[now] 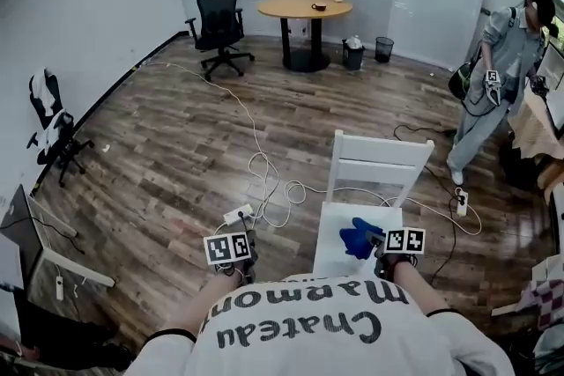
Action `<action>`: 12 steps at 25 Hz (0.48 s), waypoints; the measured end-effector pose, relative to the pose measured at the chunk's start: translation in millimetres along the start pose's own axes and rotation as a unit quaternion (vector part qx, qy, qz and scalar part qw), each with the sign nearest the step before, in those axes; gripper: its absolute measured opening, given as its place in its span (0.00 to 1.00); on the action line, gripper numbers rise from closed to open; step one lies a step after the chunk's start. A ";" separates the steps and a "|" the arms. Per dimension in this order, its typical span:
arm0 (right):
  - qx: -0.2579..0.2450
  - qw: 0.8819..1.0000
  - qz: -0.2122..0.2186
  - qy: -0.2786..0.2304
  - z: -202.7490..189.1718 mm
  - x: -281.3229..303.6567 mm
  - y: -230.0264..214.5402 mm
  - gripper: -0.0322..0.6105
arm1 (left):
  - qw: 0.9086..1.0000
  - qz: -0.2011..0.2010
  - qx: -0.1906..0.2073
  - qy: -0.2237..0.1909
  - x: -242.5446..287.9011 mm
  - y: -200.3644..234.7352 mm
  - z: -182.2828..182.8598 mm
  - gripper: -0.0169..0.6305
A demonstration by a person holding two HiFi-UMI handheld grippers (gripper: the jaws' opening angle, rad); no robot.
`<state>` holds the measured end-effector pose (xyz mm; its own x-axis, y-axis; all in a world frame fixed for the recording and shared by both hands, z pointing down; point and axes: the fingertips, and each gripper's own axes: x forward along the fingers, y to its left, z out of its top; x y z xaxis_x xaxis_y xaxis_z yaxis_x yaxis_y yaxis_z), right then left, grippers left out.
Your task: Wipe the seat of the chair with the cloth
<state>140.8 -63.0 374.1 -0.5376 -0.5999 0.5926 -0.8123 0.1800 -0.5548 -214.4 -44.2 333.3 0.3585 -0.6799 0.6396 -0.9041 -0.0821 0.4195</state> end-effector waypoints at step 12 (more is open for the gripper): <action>-0.174 0.950 0.098 -0.239 210.0 -115.7 216.1 0.13 | 0.936 -0.274 0.018 -0.219 -124.0 -172.0 211.8 0.04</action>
<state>74.9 -118.4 63.1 -0.5903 -0.7985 0.1180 -0.7769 0.5224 -0.3515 -152.6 -100.1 45.5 0.6480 -0.7616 0.0066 -0.6230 -0.5251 0.5798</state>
